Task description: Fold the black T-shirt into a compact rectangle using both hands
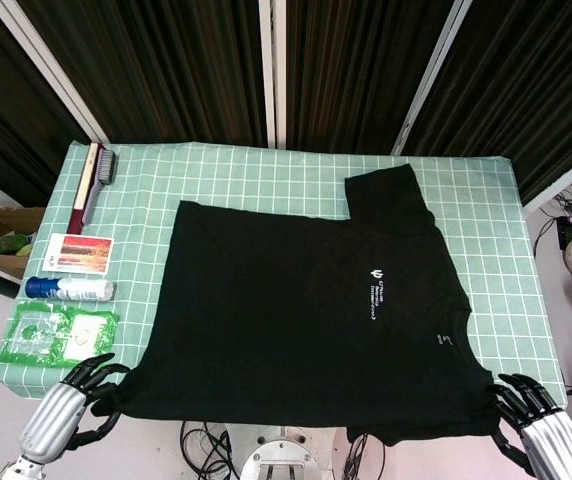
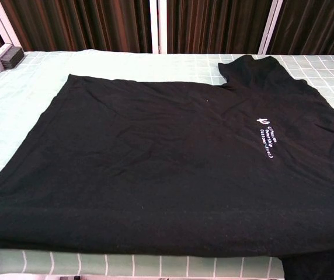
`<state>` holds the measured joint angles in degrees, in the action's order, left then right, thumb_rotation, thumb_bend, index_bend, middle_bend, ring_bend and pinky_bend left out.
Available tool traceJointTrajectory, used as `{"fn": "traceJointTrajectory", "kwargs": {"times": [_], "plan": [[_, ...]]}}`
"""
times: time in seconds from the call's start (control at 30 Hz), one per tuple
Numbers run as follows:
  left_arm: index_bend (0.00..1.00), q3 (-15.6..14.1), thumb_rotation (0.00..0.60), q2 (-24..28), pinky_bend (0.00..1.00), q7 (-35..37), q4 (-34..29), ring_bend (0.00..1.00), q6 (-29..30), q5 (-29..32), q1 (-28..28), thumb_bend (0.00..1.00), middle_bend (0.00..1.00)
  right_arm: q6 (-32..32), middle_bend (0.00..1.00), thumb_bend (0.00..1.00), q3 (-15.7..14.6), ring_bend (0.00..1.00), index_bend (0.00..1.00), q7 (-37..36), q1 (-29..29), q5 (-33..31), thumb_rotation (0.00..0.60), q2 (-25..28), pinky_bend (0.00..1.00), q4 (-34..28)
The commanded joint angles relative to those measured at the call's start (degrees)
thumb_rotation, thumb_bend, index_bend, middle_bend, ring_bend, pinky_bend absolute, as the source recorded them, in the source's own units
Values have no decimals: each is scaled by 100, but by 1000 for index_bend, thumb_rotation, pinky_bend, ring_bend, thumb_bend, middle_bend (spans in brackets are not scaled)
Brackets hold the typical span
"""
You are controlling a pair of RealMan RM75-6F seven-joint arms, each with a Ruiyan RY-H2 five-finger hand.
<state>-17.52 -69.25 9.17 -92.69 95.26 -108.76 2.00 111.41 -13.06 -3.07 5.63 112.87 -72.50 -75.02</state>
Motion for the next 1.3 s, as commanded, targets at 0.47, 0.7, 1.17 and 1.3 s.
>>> {"fn": "traceJointTrajectory", "kwargs": {"times": [0.47,0.7,1.17,1.3], "plan": [[610,2153,600,433,180,26,-403,137,-2197,1688,2071,498,266,-2417,383,632,1601,216,770,72,-1704,-1642,600,334,224,-1287],[609,2716,600,54,172,-127,421,137,-3559,2654,3005,499,262,-3423,378,632,2114,215,765,152,-2393,-2371,600,-123,223,-769],[609,3011,600,-957,165,-573,2518,132,-5023,3716,4029,499,250,-4279,374,643,2535,204,762,271,-3013,-3275,600,-874,199,374],[608,2979,600,-1257,164,-682,3124,132,-5343,3841,4257,498,249,-4453,374,643,2580,204,762,251,-3150,-3427,600,-1078,199,698]]}}
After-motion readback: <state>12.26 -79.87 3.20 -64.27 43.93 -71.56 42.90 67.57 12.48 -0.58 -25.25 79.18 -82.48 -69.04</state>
